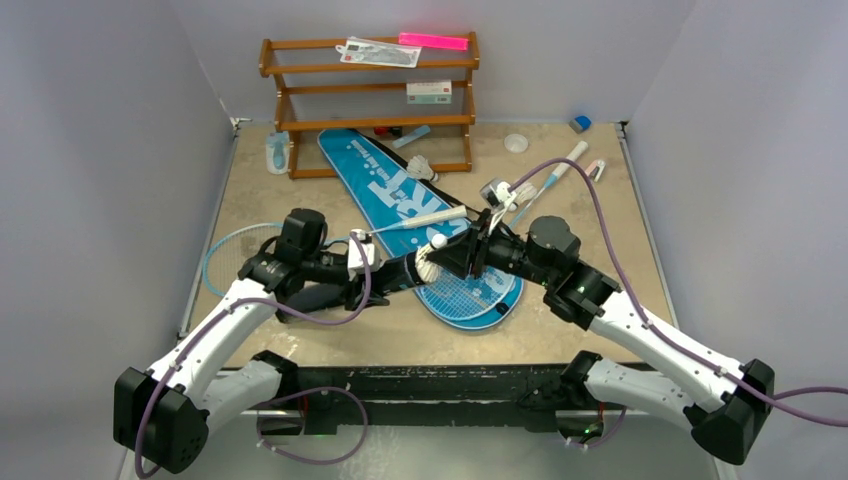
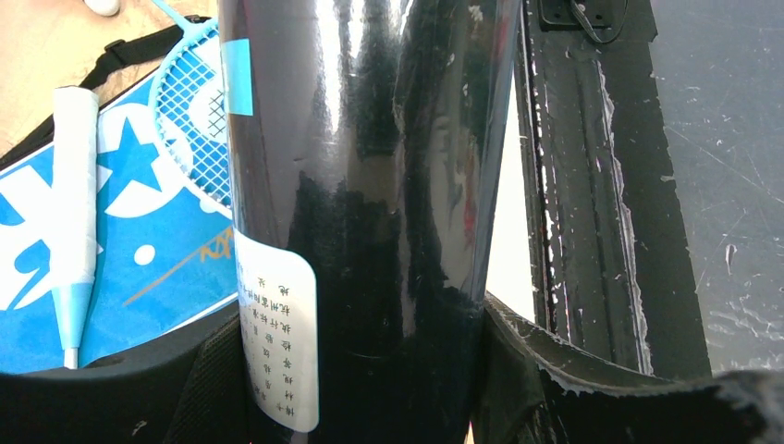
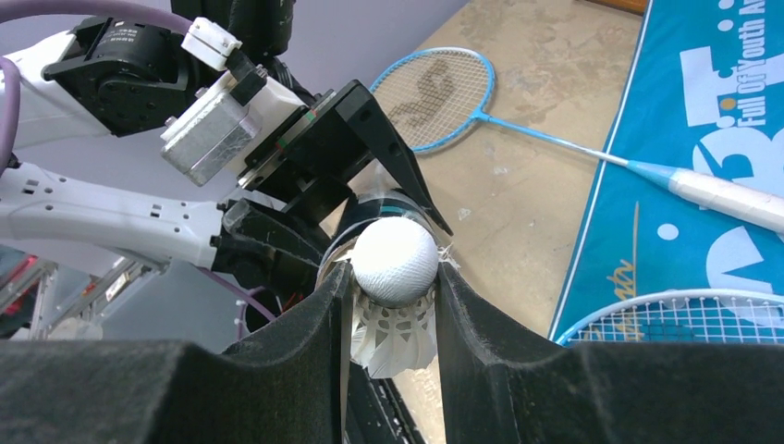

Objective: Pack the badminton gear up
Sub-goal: Place the shuttlecock at the shuttle tube.

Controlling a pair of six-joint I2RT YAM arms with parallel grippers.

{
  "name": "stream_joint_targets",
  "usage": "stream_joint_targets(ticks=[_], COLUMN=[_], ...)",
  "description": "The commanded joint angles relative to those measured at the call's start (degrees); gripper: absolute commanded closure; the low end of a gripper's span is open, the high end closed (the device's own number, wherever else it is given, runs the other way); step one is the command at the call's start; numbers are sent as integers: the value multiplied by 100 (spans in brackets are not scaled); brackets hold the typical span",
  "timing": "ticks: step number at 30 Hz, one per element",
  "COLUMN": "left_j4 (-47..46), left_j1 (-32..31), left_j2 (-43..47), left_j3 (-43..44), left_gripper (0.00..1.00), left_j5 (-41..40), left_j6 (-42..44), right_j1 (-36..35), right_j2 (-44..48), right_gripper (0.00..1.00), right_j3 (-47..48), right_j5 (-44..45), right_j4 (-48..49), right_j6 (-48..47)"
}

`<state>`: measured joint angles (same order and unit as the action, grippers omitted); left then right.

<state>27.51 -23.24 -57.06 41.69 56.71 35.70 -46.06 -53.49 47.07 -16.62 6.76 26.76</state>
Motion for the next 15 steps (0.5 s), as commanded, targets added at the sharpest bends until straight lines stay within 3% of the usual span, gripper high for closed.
stream_joint_targets(ticks=[1,12,15], left_j4=[-348,-585,-589], left_j1=[-15,83,92], left_j2=[58,66,71], left_j3=[70,50,57], left_gripper=[77,77,77], left_j5=[712,907,898], left_j6=[-300,-566,-571], right_j1=[-11,-11,-17], right_j2=[70,138,104], right_gripper=[71,67,55], right_j3=[-206,-333,-213], right_j5=[-25,80,45], right_j4=[869,929,866], right_j6=[277,382,345])
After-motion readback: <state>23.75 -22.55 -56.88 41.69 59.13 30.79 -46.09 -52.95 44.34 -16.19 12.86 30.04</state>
